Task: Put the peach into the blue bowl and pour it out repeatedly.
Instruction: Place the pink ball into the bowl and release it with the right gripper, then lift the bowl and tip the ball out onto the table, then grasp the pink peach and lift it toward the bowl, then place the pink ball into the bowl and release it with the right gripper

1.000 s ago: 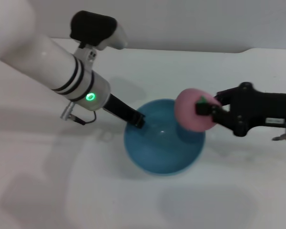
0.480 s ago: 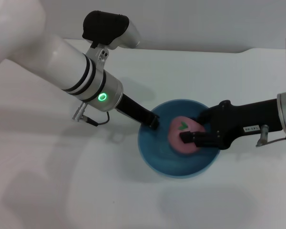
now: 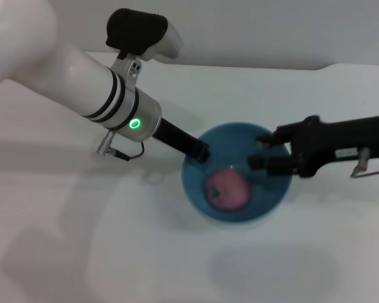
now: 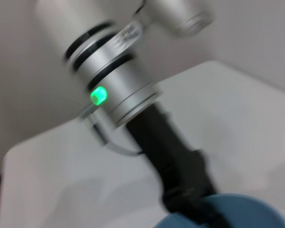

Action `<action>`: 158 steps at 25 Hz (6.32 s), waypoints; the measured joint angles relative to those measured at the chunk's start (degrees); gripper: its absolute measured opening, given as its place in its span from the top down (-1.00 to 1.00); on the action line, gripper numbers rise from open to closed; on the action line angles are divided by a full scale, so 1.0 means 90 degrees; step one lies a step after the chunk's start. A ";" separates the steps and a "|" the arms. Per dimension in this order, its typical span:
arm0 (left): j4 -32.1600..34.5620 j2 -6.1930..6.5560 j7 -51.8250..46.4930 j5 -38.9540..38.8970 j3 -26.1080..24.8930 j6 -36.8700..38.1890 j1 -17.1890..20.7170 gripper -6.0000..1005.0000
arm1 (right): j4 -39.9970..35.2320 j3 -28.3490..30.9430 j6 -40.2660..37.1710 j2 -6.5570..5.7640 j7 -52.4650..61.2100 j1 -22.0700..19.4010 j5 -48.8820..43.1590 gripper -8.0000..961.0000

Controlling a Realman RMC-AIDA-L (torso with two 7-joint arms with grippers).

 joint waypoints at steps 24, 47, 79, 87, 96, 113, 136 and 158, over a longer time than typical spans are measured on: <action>0.0790 0.0026 0.2313 -0.0840 0.3471 -0.7221 0.1848 0.99 | -0.0002 0.3484 -0.0811 0.0006 0.0851 -0.0963 -0.1301 -0.13; -0.0803 -0.0051 0.5611 -0.1006 0.6436 -1.1746 0.1568 0.99 | 0.0084 0.3461 -0.0816 0.0018 0.0796 -0.0967 -0.1252 -0.19; -0.0464 0.0146 0.0696 0.1282 -0.2115 -0.0759 0.0206 0.99 | 0.1493 -0.1171 0.0509 0.0049 0.0028 0.0842 0.0005 -0.27; -0.0205 0.0151 0.0646 0.1500 -0.2521 -0.0252 0.0365 0.99 | 0.1478 -0.3841 0.1787 0.0111 0.0089 0.1424 0.0526 -0.29; -0.0202 0.0139 0.0642 0.1635 -0.2530 -0.0036 0.0300 0.99 | 0.1207 -0.5357 0.2744 0.0105 0.0103 0.1723 0.0847 -0.32; -0.0192 0.0132 0.0645 0.1698 -0.2506 0.0062 0.0247 0.99 | 0.1191 -0.7197 0.5154 0.0133 0.0114 0.1457 0.0945 -0.41; -0.0234 0.0145 0.0694 0.1701 -0.2476 0.0175 0.0218 0.99 | 0.0288 -0.4649 0.4041 0.0067 -0.0002 -0.0132 0.0936 0.51; -0.0605 -0.0010 0.0092 0.1100 -0.0358 0.0100 -0.0329 0.99 | -0.0627 -0.0245 0.0840 0.0044 -0.1198 -0.0859 0.0971 0.86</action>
